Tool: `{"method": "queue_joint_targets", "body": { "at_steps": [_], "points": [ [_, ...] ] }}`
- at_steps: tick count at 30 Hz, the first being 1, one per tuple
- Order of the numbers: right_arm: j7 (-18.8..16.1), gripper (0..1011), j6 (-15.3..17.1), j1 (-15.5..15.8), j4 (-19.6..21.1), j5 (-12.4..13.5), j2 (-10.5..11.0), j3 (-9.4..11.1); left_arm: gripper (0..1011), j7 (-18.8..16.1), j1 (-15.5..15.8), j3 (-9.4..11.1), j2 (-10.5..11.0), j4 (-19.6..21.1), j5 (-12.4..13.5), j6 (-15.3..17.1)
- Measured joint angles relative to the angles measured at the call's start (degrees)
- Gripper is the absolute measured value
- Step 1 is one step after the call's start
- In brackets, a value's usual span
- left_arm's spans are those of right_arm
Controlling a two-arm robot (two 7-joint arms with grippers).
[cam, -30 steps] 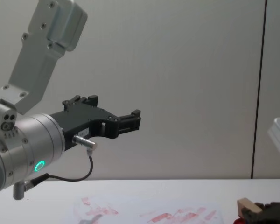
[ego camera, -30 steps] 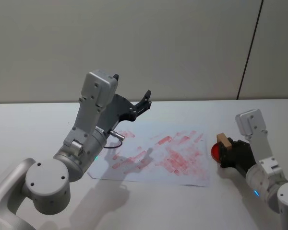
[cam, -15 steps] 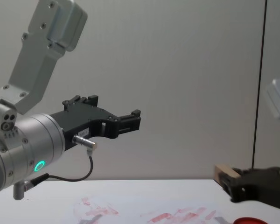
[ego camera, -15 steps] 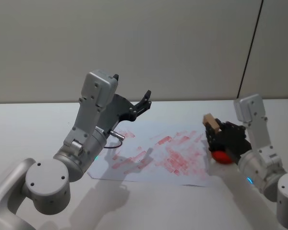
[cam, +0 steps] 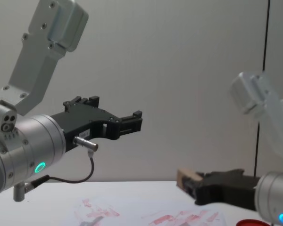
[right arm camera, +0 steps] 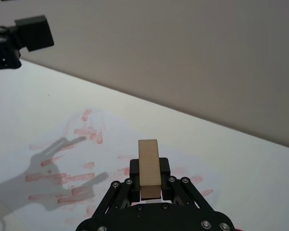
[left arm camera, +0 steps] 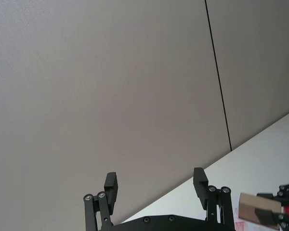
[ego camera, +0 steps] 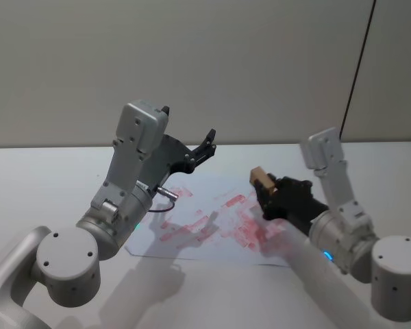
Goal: Use the one hand to pick up the stamp and affix it onto the A4 paper.
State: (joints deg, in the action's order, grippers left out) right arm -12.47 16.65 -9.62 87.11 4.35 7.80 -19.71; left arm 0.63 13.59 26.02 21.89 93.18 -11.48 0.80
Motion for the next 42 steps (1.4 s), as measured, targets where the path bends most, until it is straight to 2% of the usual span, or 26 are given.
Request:
{"method": "queue_joint_targets", "body": {
  "at_steps": [10,18,33,39,42],
  "points": [
    [-0.9,216,4.9,-0.9,-3.6,-2.0,-1.5,-1.5,1001,0.0,0.0,0.0,0.0,0.0,0.0,0.0],
    [-0.3,216,6.9,-1.2,-6.1,-2.9,-2.1,-2.1,1002,0.0,0.0,0.0,0.0,0.0,0.0,0.0],
    [0.4,216,7.3,-2.0,-8.2,-3.3,-3.1,-2.4,1001,0.0,0.0,0.0,0.0,0.0,0.0,0.0],
    [0.5,216,7.0,-2.1,-7.5,-2.1,-3.2,-2.3,1001,0.0,0.0,0.0,0.0,0.0,0.0,0.0],
    [0.5,216,6.9,-2.1,-5.5,-0.5,-3.1,-1.7,1001,0.0,0.0,0.0,0.0,0.0,0.0,0.0]
  ]
}}
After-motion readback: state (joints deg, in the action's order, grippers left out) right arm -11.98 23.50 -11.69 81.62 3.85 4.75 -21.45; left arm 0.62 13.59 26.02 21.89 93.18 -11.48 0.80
